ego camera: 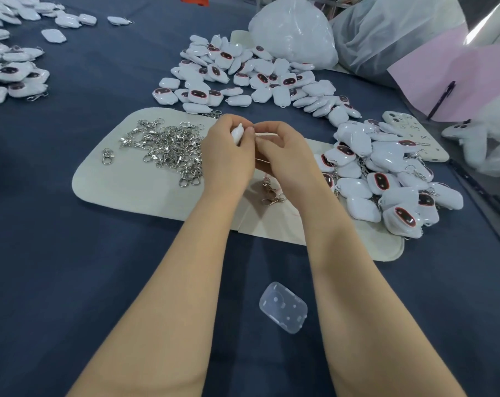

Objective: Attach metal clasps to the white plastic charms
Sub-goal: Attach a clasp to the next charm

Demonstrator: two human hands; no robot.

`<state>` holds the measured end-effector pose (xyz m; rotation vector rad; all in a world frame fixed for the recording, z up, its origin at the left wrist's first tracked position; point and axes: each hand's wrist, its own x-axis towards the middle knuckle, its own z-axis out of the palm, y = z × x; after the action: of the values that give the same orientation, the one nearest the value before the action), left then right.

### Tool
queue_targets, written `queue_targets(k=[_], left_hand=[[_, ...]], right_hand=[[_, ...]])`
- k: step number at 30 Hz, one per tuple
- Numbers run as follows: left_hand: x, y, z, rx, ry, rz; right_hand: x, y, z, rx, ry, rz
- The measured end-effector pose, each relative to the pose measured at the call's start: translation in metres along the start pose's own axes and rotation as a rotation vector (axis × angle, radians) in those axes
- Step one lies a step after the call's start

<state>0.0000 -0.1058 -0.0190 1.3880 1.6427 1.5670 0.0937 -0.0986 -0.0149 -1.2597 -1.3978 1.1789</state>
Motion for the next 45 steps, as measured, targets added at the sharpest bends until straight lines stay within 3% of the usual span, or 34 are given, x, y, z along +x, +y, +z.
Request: queue_targets(k=[7, 10, 16, 22, 36, 45], left_hand=[[0.0004, -0.0051, 0.0014, 0.068, -0.006, 0.026], [0.0008, -0.0063, 0.0014, 0.078, 0.001, 0.038], [0.0024, -0.0065, 0.0019, -0.002, -0.028, -0.018], [0.0047, -0.0049, 0.0016, -0.185, -0.027, -0.155], [0.0035, -0.0014, 0.0016, -0.172, -0.101, -0.197], [0.003, -0.0025, 0.0014, -0.047, -0.062, -0.094]], right_hand=[[0.0013, -0.0005, 0.0014, -0.351, 0.144, -0.141], [0.0007, 0.0002, -0.0018, -0.318, 0.191, -0.136], [-0.0005, -0.0002, -0.0011, -0.258, 0.125, -0.143], [0.0017, 0.0019, 0.0009, -0.199, 0.19, -0.161], [0.0044, 0.0048, 0.0015, -0.271, 0.253, -0.281], [0.005, 0.0079, 0.0027, -0.318, 0.262, -0.33]])
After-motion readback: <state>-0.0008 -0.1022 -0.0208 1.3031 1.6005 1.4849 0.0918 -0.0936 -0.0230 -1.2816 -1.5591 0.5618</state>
